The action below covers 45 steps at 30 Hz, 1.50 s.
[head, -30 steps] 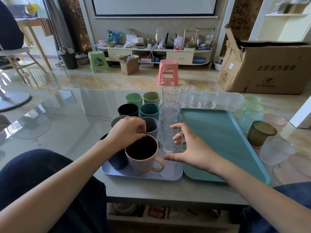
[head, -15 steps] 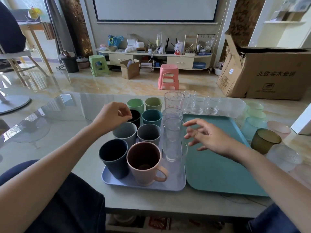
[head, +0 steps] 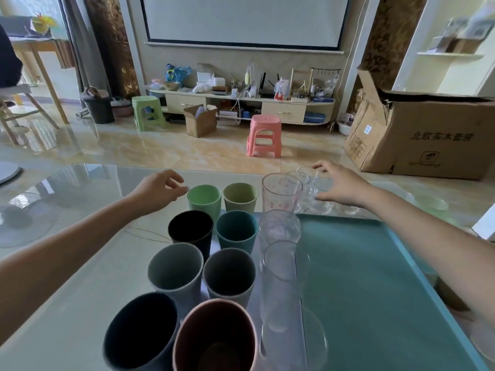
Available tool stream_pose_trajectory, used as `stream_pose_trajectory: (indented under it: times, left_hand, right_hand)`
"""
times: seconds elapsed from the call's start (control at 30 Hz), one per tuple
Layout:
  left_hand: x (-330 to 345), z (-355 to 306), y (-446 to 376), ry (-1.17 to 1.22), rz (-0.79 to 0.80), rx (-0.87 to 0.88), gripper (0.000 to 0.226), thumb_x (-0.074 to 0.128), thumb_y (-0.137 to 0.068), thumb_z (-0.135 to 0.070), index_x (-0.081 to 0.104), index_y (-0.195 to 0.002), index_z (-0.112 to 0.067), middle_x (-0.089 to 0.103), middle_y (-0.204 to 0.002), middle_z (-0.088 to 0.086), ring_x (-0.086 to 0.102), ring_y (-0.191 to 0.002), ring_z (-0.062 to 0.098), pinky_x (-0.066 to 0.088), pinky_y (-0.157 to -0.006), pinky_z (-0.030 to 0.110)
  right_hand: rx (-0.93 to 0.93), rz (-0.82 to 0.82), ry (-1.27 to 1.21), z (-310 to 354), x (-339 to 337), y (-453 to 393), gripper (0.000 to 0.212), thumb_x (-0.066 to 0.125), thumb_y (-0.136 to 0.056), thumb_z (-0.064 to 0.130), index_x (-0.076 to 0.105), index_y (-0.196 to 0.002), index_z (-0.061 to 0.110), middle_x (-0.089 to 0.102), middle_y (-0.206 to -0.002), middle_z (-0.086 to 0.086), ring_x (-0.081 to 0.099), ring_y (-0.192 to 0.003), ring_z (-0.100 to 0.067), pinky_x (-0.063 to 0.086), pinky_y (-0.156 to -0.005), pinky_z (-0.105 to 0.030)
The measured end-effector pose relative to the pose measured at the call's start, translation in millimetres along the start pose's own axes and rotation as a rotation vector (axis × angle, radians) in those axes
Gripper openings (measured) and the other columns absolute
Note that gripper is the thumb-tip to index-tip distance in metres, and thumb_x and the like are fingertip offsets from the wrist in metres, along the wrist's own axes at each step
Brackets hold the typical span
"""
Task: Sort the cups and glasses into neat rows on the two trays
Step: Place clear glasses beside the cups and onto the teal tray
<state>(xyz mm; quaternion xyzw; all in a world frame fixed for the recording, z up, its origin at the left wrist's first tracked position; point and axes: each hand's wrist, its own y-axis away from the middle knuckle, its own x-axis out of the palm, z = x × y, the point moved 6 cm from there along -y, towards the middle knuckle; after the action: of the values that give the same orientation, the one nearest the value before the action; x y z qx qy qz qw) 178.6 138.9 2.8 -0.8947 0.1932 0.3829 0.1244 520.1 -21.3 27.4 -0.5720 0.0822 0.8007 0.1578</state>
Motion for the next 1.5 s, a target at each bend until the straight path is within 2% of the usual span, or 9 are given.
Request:
stream_pose_trajectory:
  times: [0.13,0.23,0.4,0.6,0.77,0.87,1.0,1.33,1.5]
  left_hand:
    - [25,-6,-25,0.071,0.022,0.002,0.038,0.058,-0.088,-0.04,0.054,-0.122,-0.023,0.059,-0.111,0.0,0.058,-0.096,0.019,0.044,-0.079,0.032]
    - [43,-9,-29,0.112,0.033,0.015,0.038,0.06,-0.088,-0.039,0.054,-0.124,-0.026,0.057,-0.114,-0.003,0.057,-0.099,0.017,0.041,-0.084,0.029]
    - [50,-10,-33,0.104,0.014,0.027,0.035,0.06,-0.089,-0.034,0.056,-0.122,-0.025,0.058,-0.115,-0.004,0.057,-0.097,0.015,0.04,-0.08,0.026]
    - [38,-13,-31,0.031,-0.012,0.049,0.036,0.059,-0.089,-0.032,0.055,-0.124,-0.023,0.058,-0.127,0.002,0.056,-0.105,0.018,0.04,-0.087,0.027]
    - [28,-52,-21,-0.084,-0.093,0.244,0.035,0.059,-0.09,-0.028,0.055,-0.124,-0.019,0.059,-0.125,0.002,0.054,-0.115,0.02,0.041,-0.091,0.031]
    - [14,-96,-12,-0.132,-0.247,0.409,0.026,0.058,-0.091,-0.021,0.061,-0.116,-0.017,0.064,-0.118,0.003,0.058,-0.107,0.017,0.042,-0.086,0.026]
    - [10,-168,4,-0.159,-0.361,0.602,0.021,0.056,-0.09,-0.012,0.067,-0.108,-0.011,0.069,-0.107,0.004,0.058,-0.092,0.01,0.04,-0.082,0.02]
    - [116,-272,0,-0.287,0.042,0.744,0.023,0.056,-0.082,-0.006,0.065,-0.102,-0.015,0.067,-0.098,-0.001,0.063,-0.091,0.016,0.055,-0.083,0.039]
    - [181,-267,-6,-0.632,0.445,0.565,0.058,0.057,-0.081,-0.013,0.041,-0.137,-0.017,0.047,-0.136,0.005,0.048,-0.12,0.024,0.043,-0.099,0.037]
  right_hand:
    - [0.004,0.088,0.117,5,28,-55,0.102,0.081,-0.063,0.045,0.022,-0.145,0.03,0.031,-0.152,-0.009,0.029,-0.138,-0.031,0.033,-0.109,-0.048]
    - [0.029,0.141,0.198,6,45,-78,0.106,0.078,-0.064,0.053,0.016,-0.148,0.032,0.025,-0.155,-0.009,0.016,-0.144,-0.031,0.022,-0.114,-0.05]
    - [0.033,0.073,0.254,6,55,-95,0.094,0.075,-0.069,0.049,0.028,-0.146,0.022,0.036,-0.149,-0.009,0.034,-0.136,-0.031,0.029,-0.108,-0.046]
    - [0.025,0.069,0.03,6,54,-95,0.094,0.085,-0.063,0.032,0.037,-0.142,0.017,0.036,-0.143,-0.017,0.041,-0.129,-0.034,0.038,-0.107,-0.042]
    - [0.023,-0.043,-0.079,1,36,-80,0.093,0.085,-0.061,0.034,0.036,-0.14,0.027,0.043,-0.136,-0.017,0.037,-0.128,-0.032,0.038,-0.104,-0.045]
    - [-0.012,-0.133,-0.077,-3,9,-61,0.086,0.083,-0.063,0.036,0.038,-0.136,0.029,0.047,-0.128,-0.014,0.042,-0.121,-0.03,0.041,-0.098,-0.042]
    - [-0.039,-0.085,-0.092,-9,-4,-25,0.087,0.086,-0.06,0.033,0.038,-0.132,0.03,0.048,-0.119,-0.01,0.047,-0.108,-0.022,0.044,-0.093,-0.036]
    - [-0.05,-0.026,-0.278,-22,37,24,0.092,0.087,-0.062,0.028,0.028,-0.132,0.02,0.042,-0.131,-0.014,0.045,-0.122,-0.025,0.038,-0.1,-0.033]
    - [0.09,0.046,-0.415,-59,20,49,0.106,0.083,-0.067,0.03,0.011,-0.142,0.013,0.031,-0.144,-0.017,0.037,-0.132,-0.029,0.032,-0.105,-0.035]
